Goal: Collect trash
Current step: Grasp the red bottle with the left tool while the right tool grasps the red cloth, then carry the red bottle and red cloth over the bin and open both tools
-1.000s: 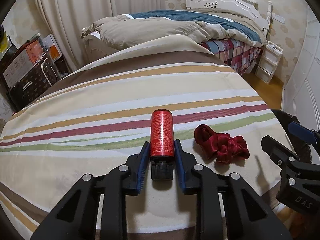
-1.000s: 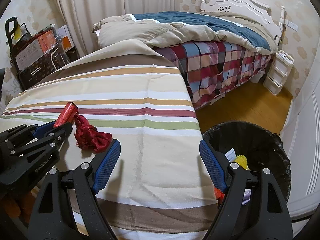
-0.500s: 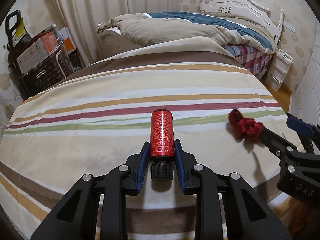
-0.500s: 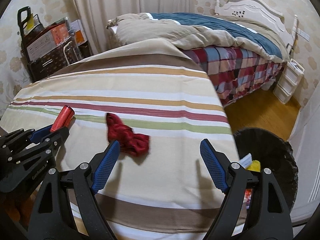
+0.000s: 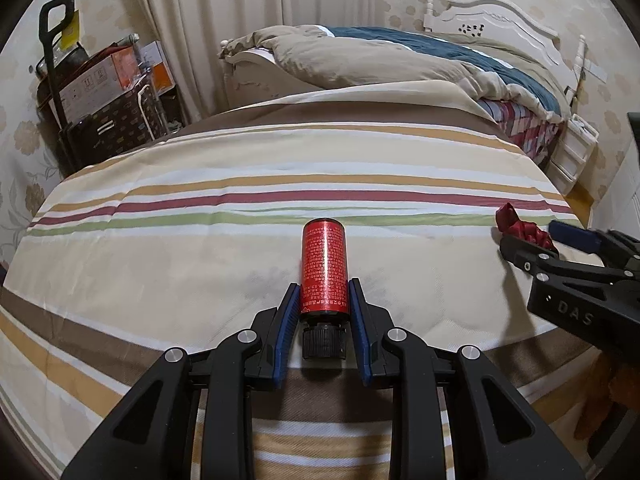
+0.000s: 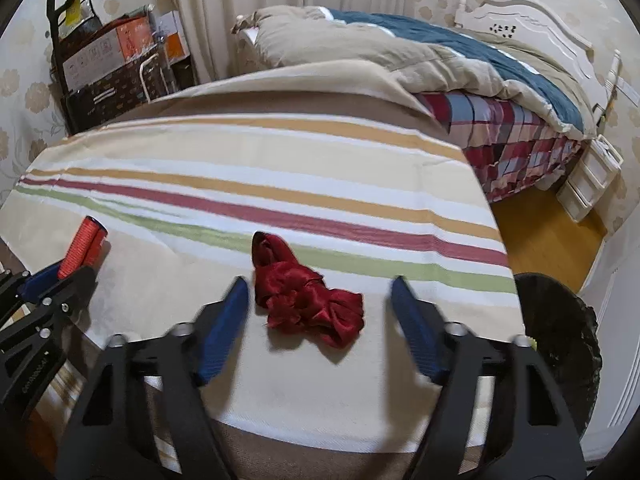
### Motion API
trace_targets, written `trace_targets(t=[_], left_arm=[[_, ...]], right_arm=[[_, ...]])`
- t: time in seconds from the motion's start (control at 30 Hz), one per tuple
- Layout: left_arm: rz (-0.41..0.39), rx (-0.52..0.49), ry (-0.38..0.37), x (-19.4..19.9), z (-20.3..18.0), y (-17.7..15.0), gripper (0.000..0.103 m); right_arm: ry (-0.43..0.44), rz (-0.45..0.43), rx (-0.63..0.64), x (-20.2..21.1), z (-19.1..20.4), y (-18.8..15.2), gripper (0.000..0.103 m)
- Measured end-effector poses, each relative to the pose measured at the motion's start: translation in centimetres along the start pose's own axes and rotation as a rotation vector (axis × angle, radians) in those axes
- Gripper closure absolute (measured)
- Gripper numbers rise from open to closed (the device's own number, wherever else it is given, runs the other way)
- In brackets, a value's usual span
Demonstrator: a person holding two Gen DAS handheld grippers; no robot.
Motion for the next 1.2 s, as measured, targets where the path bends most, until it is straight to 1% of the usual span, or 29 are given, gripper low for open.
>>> trace_targets(t=[0.07,0.17,0.37,0.67,0.93,1.2], left_arm=[[-0.002,0.003,0.0,0.1,0.1,-0.1,0.076],[-0.006,0.007,-0.002,0.4,0.0,-0.2,0.076],[-0.013,0.009,-0.008,1.0,-0.2,-0.8,0.076],[-0.031,0.011,-0.025,2.9,-1.2,-2.0,0.076],[-0.054,0.015,-0.05,4.8,-3.1,-3.3,0.076],[-0.09,-0.008,-0.077,6.8,-5.9,-4.0,0.076]], right_arm=[[0.008,-0.004,-0.003,0.2,0.2,-0.1,0.054],[0.011,-0.007,0.006,0.5,0.6,-0.3,0.061],[0.037,-0.01,-0.001,1.4,1.1,-1.1,0.063],[0.055,-0.043,-0.021,4.5,1.0,-3.3,0.063],[0.052,-0.076,-0.055,7.5,-0.5,-5.8,0.063],[0.033,-0.109,-0.097,10.1,-2.8,-8.0,0.063]])
Point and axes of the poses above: each gripper's, at about its wrist camera, not at the fingertips, and x roughly against the way its jaws point, z to its left, y to its top, the point moved 7 cm from there along -x, roughly the way its jaws point
